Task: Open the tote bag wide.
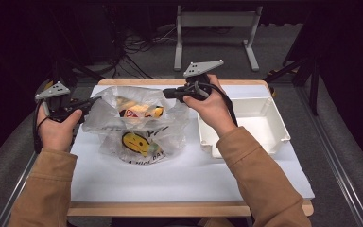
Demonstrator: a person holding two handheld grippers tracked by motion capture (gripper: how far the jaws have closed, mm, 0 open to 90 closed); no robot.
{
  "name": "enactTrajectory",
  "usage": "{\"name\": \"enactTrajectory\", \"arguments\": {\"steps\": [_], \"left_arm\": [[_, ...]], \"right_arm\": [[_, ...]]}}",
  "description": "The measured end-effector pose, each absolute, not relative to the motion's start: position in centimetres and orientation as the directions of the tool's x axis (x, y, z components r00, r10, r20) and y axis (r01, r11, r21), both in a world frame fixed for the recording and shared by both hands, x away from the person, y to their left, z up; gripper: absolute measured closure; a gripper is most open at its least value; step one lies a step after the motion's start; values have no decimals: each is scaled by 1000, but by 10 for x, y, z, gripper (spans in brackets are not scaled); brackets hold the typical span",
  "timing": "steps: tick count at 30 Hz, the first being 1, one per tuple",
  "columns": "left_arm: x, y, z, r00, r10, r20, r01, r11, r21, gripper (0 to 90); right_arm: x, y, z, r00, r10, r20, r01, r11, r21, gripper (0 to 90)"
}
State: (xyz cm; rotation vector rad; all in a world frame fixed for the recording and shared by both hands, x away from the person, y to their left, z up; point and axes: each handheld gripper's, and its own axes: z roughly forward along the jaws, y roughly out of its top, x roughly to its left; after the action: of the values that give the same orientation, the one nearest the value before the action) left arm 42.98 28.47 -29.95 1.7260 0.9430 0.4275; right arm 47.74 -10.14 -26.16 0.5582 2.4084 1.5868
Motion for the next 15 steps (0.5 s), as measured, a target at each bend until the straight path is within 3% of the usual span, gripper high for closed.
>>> {"name": "enactTrajectory", "arguments": {"steps": [15], "left_arm": [[461,284,-326,581,773,-253,468,-64,881,876]], "right_arm": [[521,-87,-296,-853,514,90,309,360,880,891]]}}
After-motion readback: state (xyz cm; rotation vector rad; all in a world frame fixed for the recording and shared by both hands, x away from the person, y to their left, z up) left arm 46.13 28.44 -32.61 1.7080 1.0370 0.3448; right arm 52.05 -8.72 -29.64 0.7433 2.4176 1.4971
